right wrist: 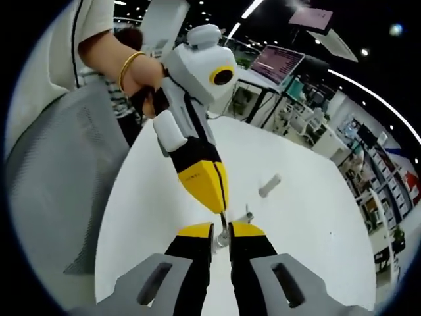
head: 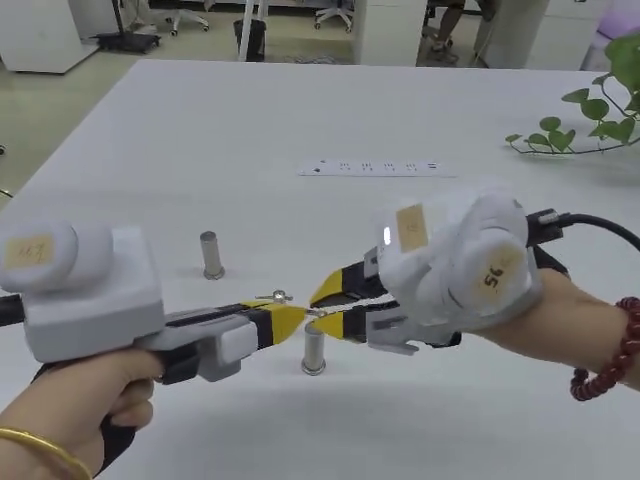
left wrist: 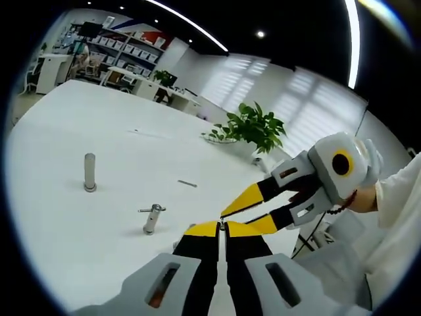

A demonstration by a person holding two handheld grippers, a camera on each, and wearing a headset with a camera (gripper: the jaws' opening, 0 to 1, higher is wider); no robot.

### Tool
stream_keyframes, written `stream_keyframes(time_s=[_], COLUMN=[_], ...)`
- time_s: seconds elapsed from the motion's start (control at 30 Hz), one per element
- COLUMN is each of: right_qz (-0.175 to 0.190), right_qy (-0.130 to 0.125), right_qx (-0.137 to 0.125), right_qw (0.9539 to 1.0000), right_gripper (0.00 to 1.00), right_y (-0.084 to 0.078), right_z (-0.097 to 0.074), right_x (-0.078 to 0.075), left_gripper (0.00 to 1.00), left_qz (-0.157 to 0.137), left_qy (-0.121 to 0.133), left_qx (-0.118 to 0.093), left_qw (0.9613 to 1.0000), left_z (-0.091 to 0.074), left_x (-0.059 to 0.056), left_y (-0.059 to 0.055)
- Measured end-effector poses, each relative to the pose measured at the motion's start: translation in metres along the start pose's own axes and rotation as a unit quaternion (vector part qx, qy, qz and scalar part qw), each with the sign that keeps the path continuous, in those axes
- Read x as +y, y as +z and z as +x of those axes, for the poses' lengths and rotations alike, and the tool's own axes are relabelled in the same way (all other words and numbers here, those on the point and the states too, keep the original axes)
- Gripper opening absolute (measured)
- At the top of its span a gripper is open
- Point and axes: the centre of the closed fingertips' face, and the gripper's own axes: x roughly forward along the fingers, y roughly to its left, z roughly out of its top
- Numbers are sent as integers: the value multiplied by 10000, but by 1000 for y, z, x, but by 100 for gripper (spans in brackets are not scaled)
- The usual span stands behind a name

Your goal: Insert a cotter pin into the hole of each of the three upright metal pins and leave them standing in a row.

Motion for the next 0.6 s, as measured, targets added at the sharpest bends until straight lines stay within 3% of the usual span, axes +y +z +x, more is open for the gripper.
stream_keyframes(time_s=[0.1,0.2,0.3,0.43,0.53,0.6], right_qz=[536,1168,1527,2095,2211,2390], right_qy=[30,142,299,606,760,999], right_qx=[-92,-348,-420,-620,-690,-798], right_qw=[9985,9924,9869,9739,9698,9626], right_gripper=[13,16,17,18,18,18], right_y=[-2,-1,-4,-3,-4,-1], right_z=[-3,-7,-9,-10,-11,-13], right_x=[-3,-6,-6,-1,2,8], left_gripper=[0,0,0,0,0,0], left_qz=[139,305,491,695,808,886], left_qy=[15,-10,-38,-140,-226,-322], left_qx=[-6,12,19,62,113,111], left_qw=[9999,9995,9988,9975,9964,9955], left_z=[-1,-3,-5,-6,-7,-8], left_x=[1,1,-1,-3,-6,-9], left_y=[0,-1,-3,-6,-8,-9])
